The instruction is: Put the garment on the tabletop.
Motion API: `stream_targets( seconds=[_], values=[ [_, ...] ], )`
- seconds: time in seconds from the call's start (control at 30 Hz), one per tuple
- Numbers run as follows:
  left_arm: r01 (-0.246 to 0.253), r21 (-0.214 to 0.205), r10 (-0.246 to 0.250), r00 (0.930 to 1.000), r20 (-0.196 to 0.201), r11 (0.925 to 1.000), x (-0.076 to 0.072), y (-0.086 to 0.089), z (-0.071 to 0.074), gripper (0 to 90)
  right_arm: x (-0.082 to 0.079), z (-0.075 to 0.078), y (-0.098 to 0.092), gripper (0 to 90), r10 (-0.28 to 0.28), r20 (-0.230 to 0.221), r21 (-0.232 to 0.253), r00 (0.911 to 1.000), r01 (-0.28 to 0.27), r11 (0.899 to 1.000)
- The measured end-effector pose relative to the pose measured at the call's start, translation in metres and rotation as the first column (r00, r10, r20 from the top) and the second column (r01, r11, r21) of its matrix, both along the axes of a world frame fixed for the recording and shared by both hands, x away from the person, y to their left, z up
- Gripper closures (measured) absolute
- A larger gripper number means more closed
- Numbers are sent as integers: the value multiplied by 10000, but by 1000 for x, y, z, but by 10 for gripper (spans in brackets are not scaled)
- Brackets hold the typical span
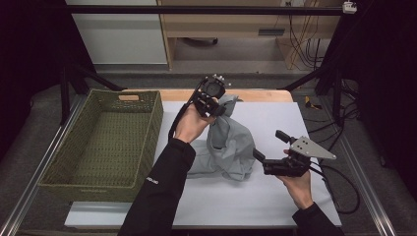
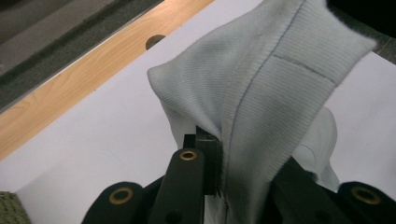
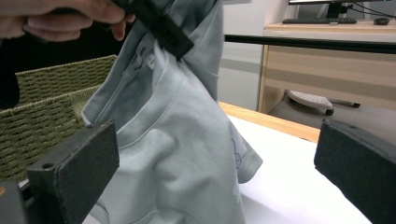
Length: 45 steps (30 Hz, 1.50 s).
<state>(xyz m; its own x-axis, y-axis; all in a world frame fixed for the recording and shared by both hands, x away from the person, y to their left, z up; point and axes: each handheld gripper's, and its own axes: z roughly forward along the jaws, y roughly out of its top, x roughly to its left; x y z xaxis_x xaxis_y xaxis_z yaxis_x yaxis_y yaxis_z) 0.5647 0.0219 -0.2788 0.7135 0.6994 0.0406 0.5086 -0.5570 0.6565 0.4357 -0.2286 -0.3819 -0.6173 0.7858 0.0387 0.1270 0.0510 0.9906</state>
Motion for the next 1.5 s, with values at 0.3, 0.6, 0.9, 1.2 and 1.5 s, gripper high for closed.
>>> stream_targets(
  seconds=[0.3, 0.6, 0.9, 1.2, 1.5],
  values=[
    [333, -237, -334, 9994, -50, 9992, -6, 1, -29, 828, -9, -16, -17, 5, -80, -144, -42, 9999, 79, 10000],
    [613, 28, -612, 9975, -352, 9981, -12, -6, -60, 826, -12, -25, -26, 5, -149, -279, -55, 9995, 148, 9999],
    [446, -362, -444, 9990, 58, 9983, -17, -4, -58, 545, -12, -27, -26, 5, -72, -420, 8, 9991, 72, 10000],
    [257, -1560, -3, 9870, 1606, 9874, -45, 20, -28, 267, -11, -27, -28, 5, -107, -313, -119, 9995, 103, 9999],
    [521, -3117, 229, 9723, 2324, 9488, -72, 56, -38, 159, -10, -27, -26, 4, -236, -368, -46, 9990, 234, 9997]
  ],
)
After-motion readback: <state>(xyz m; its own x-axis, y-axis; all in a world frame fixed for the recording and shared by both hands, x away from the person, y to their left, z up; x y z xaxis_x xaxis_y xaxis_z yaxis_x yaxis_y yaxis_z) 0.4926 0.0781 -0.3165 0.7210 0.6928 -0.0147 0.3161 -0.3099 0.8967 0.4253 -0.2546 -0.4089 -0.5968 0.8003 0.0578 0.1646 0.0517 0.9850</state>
